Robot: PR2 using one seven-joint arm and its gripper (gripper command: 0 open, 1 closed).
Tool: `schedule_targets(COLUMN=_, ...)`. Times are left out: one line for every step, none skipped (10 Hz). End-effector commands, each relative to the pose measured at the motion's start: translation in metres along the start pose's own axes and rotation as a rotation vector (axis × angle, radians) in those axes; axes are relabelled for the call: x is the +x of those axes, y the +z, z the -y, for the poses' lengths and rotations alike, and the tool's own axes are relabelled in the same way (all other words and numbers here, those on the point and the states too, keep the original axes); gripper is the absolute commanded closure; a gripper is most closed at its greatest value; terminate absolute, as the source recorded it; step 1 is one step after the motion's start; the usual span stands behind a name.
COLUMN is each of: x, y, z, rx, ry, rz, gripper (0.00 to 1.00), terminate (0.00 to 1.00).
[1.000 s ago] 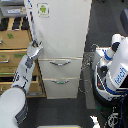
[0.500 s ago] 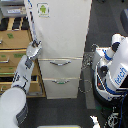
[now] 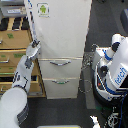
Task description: Opening the fridge
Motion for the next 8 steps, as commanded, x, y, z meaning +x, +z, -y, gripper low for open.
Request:
schedule_targets(x=-0.004, y=-0.022, z=0.010, rx=-0.023, ry=-0.008, rz=-0.024, gripper=1.00, terminate=0.00)
schedule_targets(x=-0.008, y=-0.023, z=0.012, rx=-0.027, ry=-0.008, rz=-0.025, gripper=1.00, terminate=0.00)
schedule_targets(x=-0.011, y=-0.024, z=0.012, rx=-0.027, ry=-0.007, rz=-0.027, gripper=1.00, terminate=0.00)
schedule_targets(x=-0.016, y=-0.025, z=0.012, rx=-0.028, ry=-0.006, rz=-0.028, gripper=1.00, terminate=0.00)
schedule_targets(x=-0.025, y=-0.024, z=0.011, rx=-0.031, ry=0.001, rz=-0.029, gripper=1.00, terminate=0.00)
schedule_targets(x=-0.028, y=-0.022, z=0.011, rx=-0.030, ry=0.003, rz=-0.026, gripper=1.00, terminate=0.00)
schedule_targets(x=-0.040, y=-0.012, z=0.020, rx=-0.044, ry=-0.008, rz=-0.008, gripper=1.00, terminate=0.00)
schedule_targets(x=-0.052, y=-0.001, z=0.034, rx=-0.046, ry=-0.042, rz=0.006, gripper=1.00, terminate=0.00)
